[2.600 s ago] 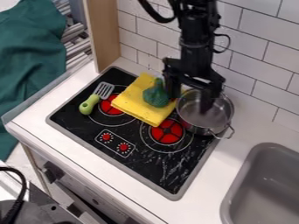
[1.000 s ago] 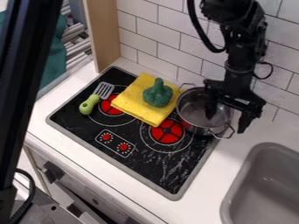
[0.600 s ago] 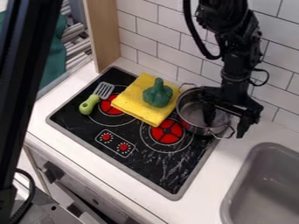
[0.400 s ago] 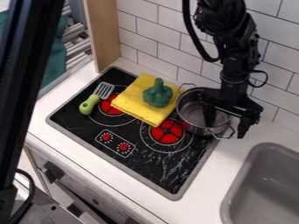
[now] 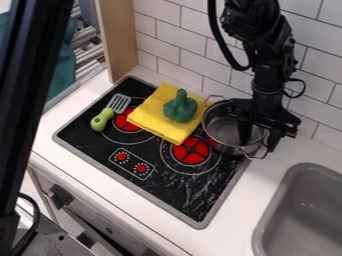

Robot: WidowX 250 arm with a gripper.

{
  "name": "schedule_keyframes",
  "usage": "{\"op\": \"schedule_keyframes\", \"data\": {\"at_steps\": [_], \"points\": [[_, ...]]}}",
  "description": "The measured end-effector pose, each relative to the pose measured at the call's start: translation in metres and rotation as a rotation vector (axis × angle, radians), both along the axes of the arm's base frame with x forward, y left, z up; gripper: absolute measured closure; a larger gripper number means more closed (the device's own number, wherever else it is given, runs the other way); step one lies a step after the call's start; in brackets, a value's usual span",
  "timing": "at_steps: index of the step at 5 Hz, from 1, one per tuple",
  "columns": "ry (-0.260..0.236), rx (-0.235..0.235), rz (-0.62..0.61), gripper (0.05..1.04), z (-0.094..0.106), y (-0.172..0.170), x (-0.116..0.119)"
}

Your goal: Take the sliver pot and put it on the switches of the stove

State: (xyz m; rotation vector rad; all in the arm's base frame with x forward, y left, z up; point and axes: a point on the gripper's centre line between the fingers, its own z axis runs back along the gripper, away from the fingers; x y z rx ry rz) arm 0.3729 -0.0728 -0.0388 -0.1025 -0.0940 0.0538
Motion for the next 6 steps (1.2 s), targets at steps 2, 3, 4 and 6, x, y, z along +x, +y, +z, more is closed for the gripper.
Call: {"op": "schedule_keyframes", "data": {"at_steps": [2, 3, 4, 6], "points": [[-0.022, 0.029, 0.011, 0.945, -0.002, -0.002, -0.003], [-0.033, 0.039, -0.001, 0.998, 0.003, -0.001, -0.004], [-0.046, 0.059, 0.0, 1.009, 0.012, 0.003, -0.011], [-0.127, 0.095, -0.014, 1.022, 0.085, 0.013, -0.032]]}}
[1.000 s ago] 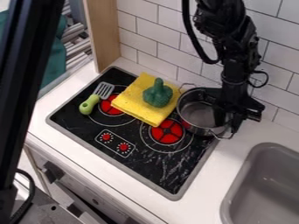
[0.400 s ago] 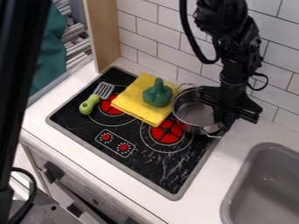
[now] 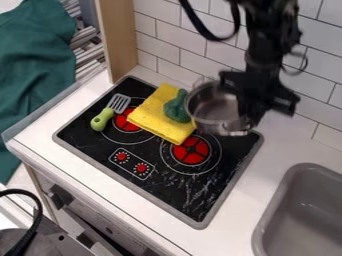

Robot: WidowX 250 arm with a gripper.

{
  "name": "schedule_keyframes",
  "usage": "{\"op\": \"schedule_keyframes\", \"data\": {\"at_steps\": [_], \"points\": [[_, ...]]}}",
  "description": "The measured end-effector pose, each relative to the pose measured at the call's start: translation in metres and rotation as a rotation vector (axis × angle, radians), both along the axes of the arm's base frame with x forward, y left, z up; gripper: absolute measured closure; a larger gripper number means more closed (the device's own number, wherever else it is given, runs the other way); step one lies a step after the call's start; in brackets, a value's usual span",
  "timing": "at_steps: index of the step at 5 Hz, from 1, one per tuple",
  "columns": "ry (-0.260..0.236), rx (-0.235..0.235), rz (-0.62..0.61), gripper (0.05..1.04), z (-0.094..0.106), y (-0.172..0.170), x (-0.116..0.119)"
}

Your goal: Take the sliver pot and put it on the switches of the stove

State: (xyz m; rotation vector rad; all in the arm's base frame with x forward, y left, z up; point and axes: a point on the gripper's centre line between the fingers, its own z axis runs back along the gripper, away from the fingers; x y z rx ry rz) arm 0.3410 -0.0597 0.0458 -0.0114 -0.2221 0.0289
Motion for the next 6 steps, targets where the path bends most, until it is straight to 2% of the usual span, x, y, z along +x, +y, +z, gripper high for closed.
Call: {"op": "schedule_keyframes", "data": {"at_steps": [1, 2, 4, 6], "points": [[-0.005, 0.004, -0.001, 1.022, 0.022, 0.008, -0.018], [0.02, 0.006, 0.065, 1.022, 0.018, 0.033, -0.033], [0.105, -0.004, 0.185, 1.022, -0.021, 0.083, -0.055], [0.167, -0.018, 0.207, 1.022, -0.036, 0.101, -0.064]]}}
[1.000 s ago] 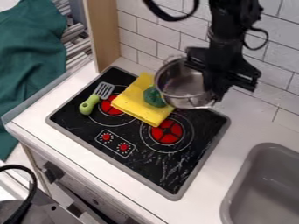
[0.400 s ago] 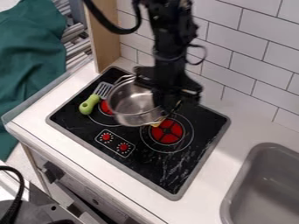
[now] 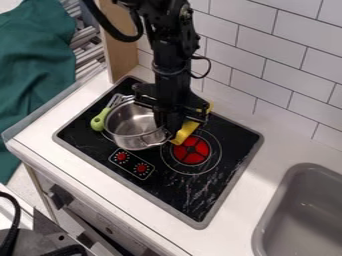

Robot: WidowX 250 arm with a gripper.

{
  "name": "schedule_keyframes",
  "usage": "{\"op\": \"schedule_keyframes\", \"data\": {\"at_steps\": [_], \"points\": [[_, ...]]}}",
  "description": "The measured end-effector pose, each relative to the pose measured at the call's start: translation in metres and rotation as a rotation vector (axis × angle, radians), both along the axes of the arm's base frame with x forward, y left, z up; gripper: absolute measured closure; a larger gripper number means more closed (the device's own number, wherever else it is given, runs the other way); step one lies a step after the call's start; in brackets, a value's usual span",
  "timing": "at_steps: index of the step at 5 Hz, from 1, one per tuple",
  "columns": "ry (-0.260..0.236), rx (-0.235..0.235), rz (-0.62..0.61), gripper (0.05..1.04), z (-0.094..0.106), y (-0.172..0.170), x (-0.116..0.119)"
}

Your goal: Take the sliver pot and put it on the switches of the stove

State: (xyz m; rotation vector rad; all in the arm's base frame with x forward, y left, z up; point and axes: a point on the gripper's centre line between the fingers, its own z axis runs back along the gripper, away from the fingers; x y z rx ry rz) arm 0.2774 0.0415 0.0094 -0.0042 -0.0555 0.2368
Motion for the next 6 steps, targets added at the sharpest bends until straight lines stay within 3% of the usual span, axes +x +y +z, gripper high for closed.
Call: {"op": "schedule_keyframes", "data": {"at_steps": [3, 5, 6], "points": [[0.067, -0.05, 0.044, 1.022, -0.027, 0.004, -0.029], [0.049, -0.11, 0.058, 1.0, -0.036, 0.003, -0.034], [0.078, -0.126, 0.062, 0.845, -0.039, 0.002, -0.039]]}}
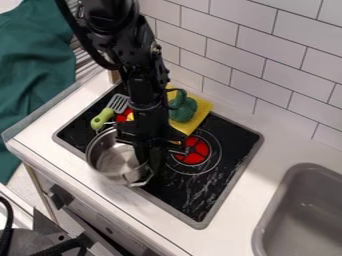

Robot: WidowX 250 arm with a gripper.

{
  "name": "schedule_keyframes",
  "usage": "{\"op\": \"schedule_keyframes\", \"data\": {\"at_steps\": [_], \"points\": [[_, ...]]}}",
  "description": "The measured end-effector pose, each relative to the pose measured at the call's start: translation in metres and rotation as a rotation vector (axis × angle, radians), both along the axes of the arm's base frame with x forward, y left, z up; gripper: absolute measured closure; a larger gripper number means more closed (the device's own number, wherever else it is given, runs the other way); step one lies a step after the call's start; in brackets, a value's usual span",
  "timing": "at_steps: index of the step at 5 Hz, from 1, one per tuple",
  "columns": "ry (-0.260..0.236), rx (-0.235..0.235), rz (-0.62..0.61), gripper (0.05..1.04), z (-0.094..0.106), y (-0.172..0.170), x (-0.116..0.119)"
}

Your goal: Take the sliver pot and put it on the switches of the stove

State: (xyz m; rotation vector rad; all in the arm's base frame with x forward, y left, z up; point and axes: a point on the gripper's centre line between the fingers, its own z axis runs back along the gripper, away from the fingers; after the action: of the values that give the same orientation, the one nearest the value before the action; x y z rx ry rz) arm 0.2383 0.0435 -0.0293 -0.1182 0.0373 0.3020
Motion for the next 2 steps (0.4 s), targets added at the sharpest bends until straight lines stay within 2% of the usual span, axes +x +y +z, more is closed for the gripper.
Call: {"op": "schedule_keyframes", "data": {"at_steps": [1, 2], "points": [[0.003, 0.006, -0.001, 0.579, 0.003, -0.003, 0.005], [-0.011, 0.04, -0.017, 0.266, 0.02, -0.011, 0.013]]}}
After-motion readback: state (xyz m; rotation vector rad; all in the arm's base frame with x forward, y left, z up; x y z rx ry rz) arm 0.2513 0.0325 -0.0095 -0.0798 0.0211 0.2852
